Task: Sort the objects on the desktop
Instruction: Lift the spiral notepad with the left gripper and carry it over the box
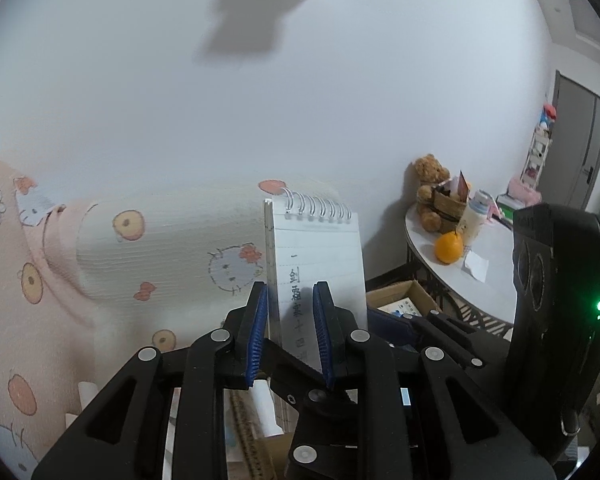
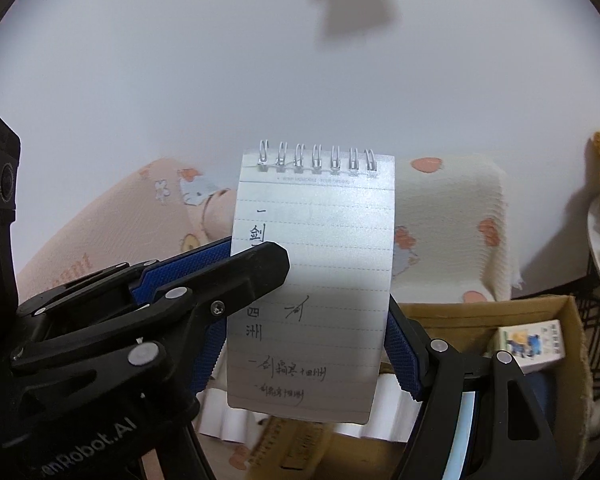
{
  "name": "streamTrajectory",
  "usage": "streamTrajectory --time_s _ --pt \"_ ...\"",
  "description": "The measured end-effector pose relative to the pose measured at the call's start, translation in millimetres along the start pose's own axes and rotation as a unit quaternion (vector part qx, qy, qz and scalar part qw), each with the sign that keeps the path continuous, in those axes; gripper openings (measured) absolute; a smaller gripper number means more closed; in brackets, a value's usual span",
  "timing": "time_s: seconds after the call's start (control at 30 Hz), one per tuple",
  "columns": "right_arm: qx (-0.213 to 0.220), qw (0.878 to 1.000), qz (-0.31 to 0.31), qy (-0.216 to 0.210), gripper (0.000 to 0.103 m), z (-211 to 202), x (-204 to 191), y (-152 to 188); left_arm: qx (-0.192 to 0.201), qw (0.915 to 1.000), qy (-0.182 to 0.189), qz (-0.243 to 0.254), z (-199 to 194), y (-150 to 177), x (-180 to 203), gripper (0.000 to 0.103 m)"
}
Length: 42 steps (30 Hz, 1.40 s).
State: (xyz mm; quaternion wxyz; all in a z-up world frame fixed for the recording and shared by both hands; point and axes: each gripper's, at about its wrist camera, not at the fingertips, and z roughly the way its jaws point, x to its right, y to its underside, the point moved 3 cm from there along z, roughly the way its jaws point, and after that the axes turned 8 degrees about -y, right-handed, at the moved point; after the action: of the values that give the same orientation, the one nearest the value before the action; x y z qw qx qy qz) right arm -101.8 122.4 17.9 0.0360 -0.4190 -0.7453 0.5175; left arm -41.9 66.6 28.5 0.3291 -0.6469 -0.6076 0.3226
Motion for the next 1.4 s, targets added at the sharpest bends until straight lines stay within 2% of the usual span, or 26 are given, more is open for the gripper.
streamTrajectory --time_s 0.23,0.33,0.5,0.67,0.97,1.1,1.27,1.4 --pt "-0.008 1.000 0.016 0.021 0.071 -17.7 37.8 -1.9 -0.016 0.9992 0.035 0.006 18.9 -8.1 32.3 0.025" --pt "-0.001 0.999 0.019 0.048 0.071 -27.9 54.7 -5.8 -0.018 0.9989 0.040 0.020 26.9 -13.7 51.0 0.025" --pt "0.009 0.996 0.037 0.081 0.071 -44.2 86.2 -7.1 -0.026 0.9962 0.073 0.040 43.1 -19.5 83.2 0.026" --pt "-0.004 0.993 0.054 0.108 0.071 -53.8 111.6 2.3 -0.048 0.9923 0.106 0.043 57.1 -9.5 103.4 0.026" --pt "-0.041 0.989 0.066 0.128 0.071 -53.5 129.1 21.3 -0.081 0.9861 0.137 0.048 74.9 15.8 119.0 0.026" --pt "-0.079 0.983 0.076 0.148 0.071 -44.7 137.9 40.7 -0.132 0.9797 0.145 0.042 93.2 37.2 122.7 0.026" --pt "-0.124 0.977 0.104 0.143 0.071 -34.2 155.8 60.6 -0.181 0.9704 0.157 0.030 112.2 53.3 120.0 0.026" --pt "-0.149 0.973 0.099 0.146 0.071 -30.1 156.4 65.9 -0.220 0.9606 0.170 0.011 125.9 61.8 117.1 0.026"
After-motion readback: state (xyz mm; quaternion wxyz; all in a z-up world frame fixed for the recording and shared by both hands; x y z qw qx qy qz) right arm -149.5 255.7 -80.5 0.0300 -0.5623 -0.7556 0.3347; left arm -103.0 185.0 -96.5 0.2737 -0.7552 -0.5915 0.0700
